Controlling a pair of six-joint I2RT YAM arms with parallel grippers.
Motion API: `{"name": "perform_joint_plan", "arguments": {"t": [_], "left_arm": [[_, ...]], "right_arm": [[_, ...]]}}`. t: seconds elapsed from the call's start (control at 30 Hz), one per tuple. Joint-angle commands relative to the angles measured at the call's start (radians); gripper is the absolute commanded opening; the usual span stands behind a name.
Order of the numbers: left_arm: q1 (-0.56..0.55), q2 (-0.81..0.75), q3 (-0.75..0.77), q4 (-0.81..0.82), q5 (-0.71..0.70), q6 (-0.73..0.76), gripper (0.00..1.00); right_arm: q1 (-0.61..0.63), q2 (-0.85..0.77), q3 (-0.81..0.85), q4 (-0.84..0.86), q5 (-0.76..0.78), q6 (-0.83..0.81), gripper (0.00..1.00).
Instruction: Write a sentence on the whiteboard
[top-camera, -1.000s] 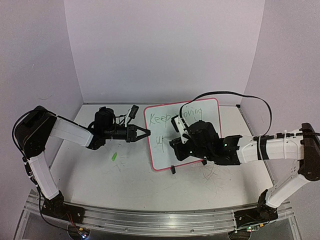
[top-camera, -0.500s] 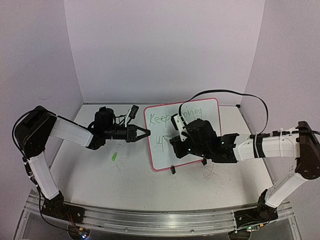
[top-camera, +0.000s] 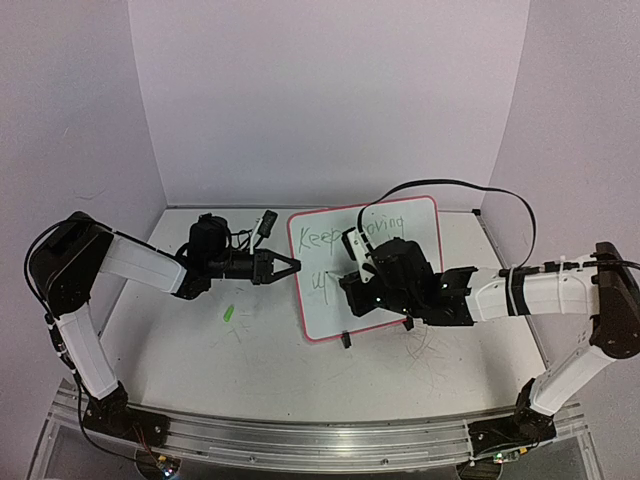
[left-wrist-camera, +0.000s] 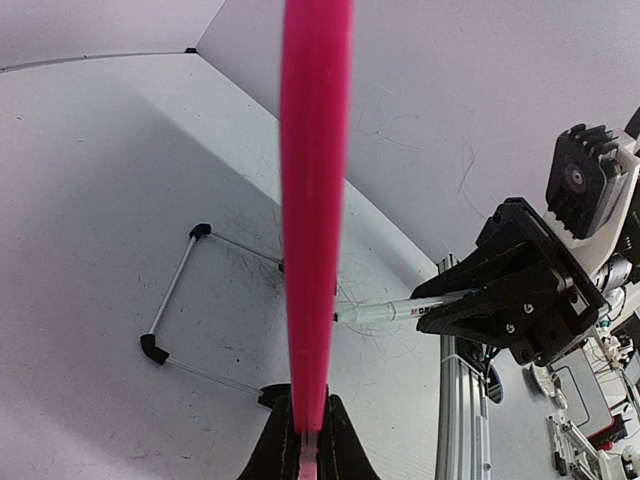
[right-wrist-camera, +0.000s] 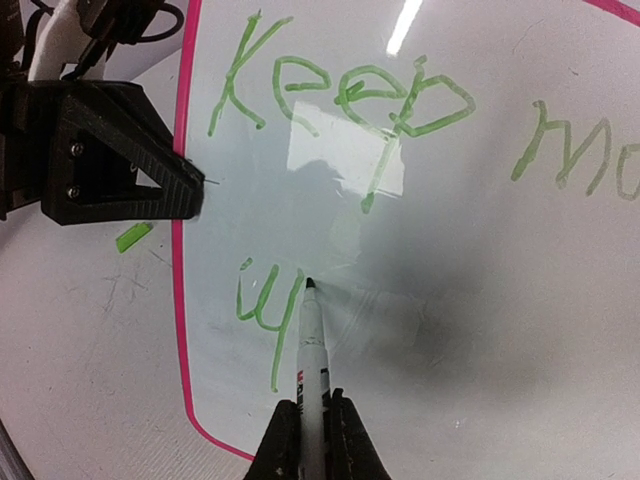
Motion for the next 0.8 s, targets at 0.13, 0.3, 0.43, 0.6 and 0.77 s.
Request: {"name": "perform_joint_plan", "arguments": {"t": [0.13, 0.3, 0.43, 0.6, 0.77], "left_arm": [[0.004, -0.025, 0.033, -0.004, 0.003, 0.044, 0.0], [0.004, -0.023, 0.037, -0.006, 0.003, 0.045, 0.0], [0.004, -0.022, 0.039, -0.006, 0.005, 0.045, 0.0], [0.004, -0.02, 0.04, -0.007, 0.005, 0.045, 0.0], [0.004, -0.019, 0.042, -0.01, 0.006, 0.045, 0.0]], "right_arm": [[-0.01, -0.032, -0.005, 0.002, 0.072, 0.03, 0.0], [-0.011, -0.043, -0.022, -0.006, 0.072, 0.038, 0.0], [-0.01, -0.045, -0.034, -0.009, 0.059, 0.049, 0.0], [-0.01, -0.046, -0.054, -0.01, 0.042, 0.061, 0.0], [-0.01, -0.041, -0.059, -0.007, 0.023, 0.064, 0.0]]}}
